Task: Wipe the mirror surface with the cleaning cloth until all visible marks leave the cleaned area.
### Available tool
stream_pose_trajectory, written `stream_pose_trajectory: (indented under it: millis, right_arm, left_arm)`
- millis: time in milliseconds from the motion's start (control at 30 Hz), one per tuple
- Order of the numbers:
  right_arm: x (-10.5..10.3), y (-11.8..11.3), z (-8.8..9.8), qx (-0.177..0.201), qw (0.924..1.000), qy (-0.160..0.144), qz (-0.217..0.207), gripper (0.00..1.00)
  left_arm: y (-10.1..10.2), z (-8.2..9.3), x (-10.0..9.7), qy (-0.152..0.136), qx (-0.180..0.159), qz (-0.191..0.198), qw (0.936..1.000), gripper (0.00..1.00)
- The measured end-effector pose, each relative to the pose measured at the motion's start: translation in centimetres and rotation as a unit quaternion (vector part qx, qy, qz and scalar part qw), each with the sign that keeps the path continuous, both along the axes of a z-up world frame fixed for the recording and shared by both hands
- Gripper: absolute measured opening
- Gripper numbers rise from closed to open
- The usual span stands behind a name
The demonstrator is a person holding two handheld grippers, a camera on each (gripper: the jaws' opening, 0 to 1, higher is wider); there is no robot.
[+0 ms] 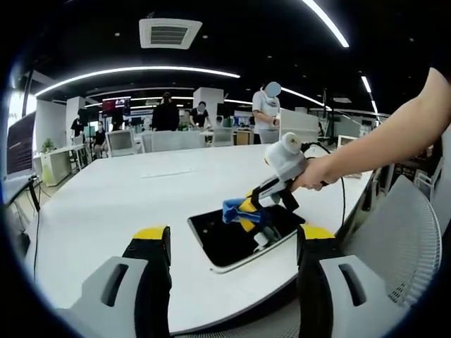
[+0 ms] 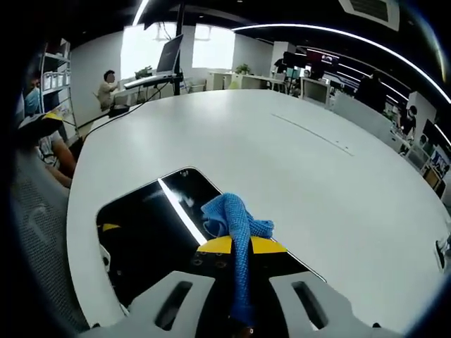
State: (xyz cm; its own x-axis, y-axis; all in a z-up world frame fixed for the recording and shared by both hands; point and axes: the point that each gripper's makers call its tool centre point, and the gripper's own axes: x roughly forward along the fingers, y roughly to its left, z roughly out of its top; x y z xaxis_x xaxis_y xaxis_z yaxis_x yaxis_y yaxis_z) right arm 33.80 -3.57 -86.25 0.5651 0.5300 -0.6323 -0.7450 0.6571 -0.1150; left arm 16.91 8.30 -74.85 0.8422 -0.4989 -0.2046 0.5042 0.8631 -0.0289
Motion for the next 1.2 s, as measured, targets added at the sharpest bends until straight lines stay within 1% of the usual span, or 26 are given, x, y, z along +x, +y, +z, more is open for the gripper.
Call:
stream_pose_trajectory:
  millis: [233, 333, 433, 500, 600, 1033, 1200]
  right_arm:
    - [1.4, -0.1, 0.0, -0.008, 0.9998, -0.013, -0.013, 0.01]
    - [1.5, -0.1, 0.1, -0.020, 0.9996, -0.021, -0.004, 0.01]
    - [2.0, -0.2, 0.0, -0.021, 0.9992, -0.029, -0.015, 0.02]
    - [2.2, -0.2, 0.0, -0.019, 0.9993, -0.027, -0.017, 0.01]
    - [2.2, -0.3, -0.1, -0.008, 0.9995, -0.021, -0.024, 0.01]
    - [2.1, -0.2, 0.0, -0.019, 0.9991, -0.033, -0.017, 0.01]
    - [2.1, -1.0, -0.1, -0.021, 0.9991, -0.031, -0.021, 0.01]
  left_arm:
    - [0.0, -0.1, 0.0, 0.002, 0.001, 0.000, 1.0000, 0.71]
    - [0.2, 0.0, 0.1, -0.001, 0.001, 0.004, 1.0000, 0.71]
    - [0.1, 0.0, 0.0, -0.001, 0.001, 0.003, 1.0000, 0.72]
    - [0.1, 0.0, 0.0, -0.001, 0.000, 0.004, 1.0000, 0.72]
    - [0.1, 0.1, 0.1, -0.002, 0.000, 0.004, 1.0000, 0.71]
    - [0.2, 0.1, 0.1, -0.003, 0.001, 0.006, 1.0000, 0.71]
    - [0.2, 0.1, 0.0, -0.002, 0.001, 0.005, 1.0000, 0.71]
